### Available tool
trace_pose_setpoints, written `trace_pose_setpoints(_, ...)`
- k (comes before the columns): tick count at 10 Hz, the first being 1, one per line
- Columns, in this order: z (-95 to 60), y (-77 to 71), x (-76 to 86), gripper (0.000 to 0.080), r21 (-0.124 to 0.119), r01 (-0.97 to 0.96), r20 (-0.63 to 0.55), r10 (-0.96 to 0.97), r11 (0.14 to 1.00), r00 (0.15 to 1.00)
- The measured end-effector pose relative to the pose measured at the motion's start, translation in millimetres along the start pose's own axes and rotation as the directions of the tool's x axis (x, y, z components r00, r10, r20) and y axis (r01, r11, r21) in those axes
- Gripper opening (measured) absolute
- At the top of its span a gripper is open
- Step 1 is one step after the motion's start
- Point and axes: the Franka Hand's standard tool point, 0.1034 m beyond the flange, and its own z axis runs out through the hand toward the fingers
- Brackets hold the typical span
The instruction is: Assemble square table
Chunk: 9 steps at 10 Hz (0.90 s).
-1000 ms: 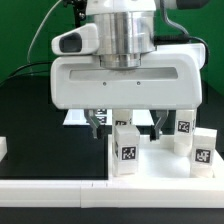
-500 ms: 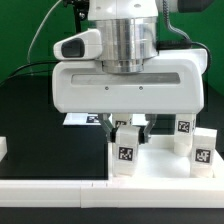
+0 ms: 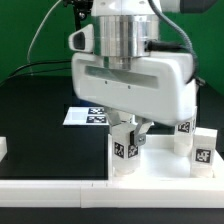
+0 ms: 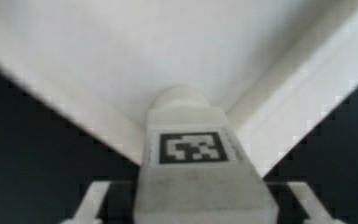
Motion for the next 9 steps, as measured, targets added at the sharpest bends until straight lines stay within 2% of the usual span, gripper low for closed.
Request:
trace_pose_setpoints(2,2.4,0.3,-0.9,0.0287,0.046,-0.326,0.041,0.324,0.944,0.945)
trace_pose_setpoints(4,3.2,0.9,0.0,0.0287,0.048,-0.343,0.036,0.342,0.938,0.939)
trace_pose_setpoints(5,3.3,0.8,-0.2,0.0287,0.049,-0.295,0.034,0.294,0.954,0.955)
trace_pose_setpoints(6,2.8,0.2,-0.5,0.0486,0.049,-0.165,0.024,0.164,0.985,0.986)
trace_pose_setpoints(7,1.7,-0.3,-0.3,0.0486,0.053,0.032,0.012,-0.033,0.998,0.999)
trace_pose_setpoints(8,0.4,-1.4,-2.8,0.0596,0.047,0.266,-0.005,-0.266,0.963,0.964)
trace_pose_setpoints(9,1.5,-1.5,-6.0,0.0633,0.037,0.388,-0.009,-0.388,0.921,0.922)
